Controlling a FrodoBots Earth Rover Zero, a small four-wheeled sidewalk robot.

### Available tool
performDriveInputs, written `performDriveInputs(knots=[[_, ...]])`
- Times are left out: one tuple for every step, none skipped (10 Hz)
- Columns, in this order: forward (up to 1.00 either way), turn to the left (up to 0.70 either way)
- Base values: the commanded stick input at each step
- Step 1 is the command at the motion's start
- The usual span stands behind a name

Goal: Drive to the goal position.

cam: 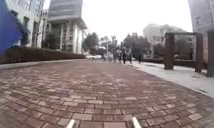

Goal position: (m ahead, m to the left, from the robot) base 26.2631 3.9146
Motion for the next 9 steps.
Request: performDriveInputs(knots=[[0.70, 0.00], [0.70, 0.00], [0.70, 0.00], [0.70, 0.00], [0.70, 0.00], [0.70, 0.00], [0.70, 0.00], [0.70, 0.00], [0.70, 0.00]])
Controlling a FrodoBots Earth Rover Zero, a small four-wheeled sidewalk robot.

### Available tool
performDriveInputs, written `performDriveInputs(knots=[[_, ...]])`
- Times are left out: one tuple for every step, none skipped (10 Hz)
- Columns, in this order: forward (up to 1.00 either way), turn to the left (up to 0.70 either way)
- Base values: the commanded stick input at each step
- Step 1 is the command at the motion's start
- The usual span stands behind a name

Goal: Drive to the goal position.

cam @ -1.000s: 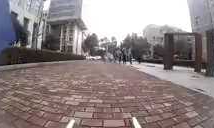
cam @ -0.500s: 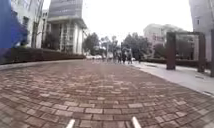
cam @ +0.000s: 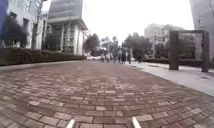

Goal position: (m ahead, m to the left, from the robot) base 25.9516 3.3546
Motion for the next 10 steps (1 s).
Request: performDriveInputs(knots=[[0.70, 0.00], [0.70, 0.00], [0.70, 0.00], [0.70, 0.00], [0.70, 0.00], [0.70, 0.00], [0.70, 0.00], [0.70, 0.00], [0.70, 0.00], [0.70, 0.00]])
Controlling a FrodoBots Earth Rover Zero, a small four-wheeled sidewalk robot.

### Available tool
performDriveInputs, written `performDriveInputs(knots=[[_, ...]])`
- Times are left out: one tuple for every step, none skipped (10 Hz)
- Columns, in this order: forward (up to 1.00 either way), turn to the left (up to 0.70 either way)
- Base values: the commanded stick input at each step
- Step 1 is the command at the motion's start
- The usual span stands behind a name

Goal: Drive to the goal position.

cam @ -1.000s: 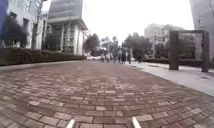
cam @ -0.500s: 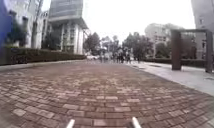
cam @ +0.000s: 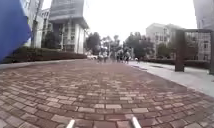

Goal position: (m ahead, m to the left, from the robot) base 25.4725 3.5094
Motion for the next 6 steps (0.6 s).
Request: performDriveInputs(knots=[[0.70, -0.01], [0.70, -0.02], [0.70, -0.02], [0.70, -0.03], [0.70, -0.02], [0.70, -0.02]])
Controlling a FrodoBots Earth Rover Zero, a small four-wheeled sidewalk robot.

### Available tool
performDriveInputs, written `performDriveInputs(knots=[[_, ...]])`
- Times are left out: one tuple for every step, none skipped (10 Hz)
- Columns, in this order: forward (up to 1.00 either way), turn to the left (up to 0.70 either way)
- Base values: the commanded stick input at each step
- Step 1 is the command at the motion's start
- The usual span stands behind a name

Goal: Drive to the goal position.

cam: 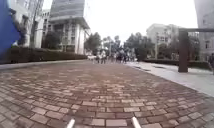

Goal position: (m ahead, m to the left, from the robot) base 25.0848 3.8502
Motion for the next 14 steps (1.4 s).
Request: performDriveInputs(knots=[[0.70, -0.01], [0.70, -0.01], [0.70, 0.00], [0.70, 0.00], [0.70, 0.00], [0.70, 0.00], [0.70, 0.00], [0.70, 0.00], [0.70, -0.03], [0.70, -0.06], [0.70, -0.08], [0.70, -0.11], [0.70, -0.14], [0.70, -0.11]])
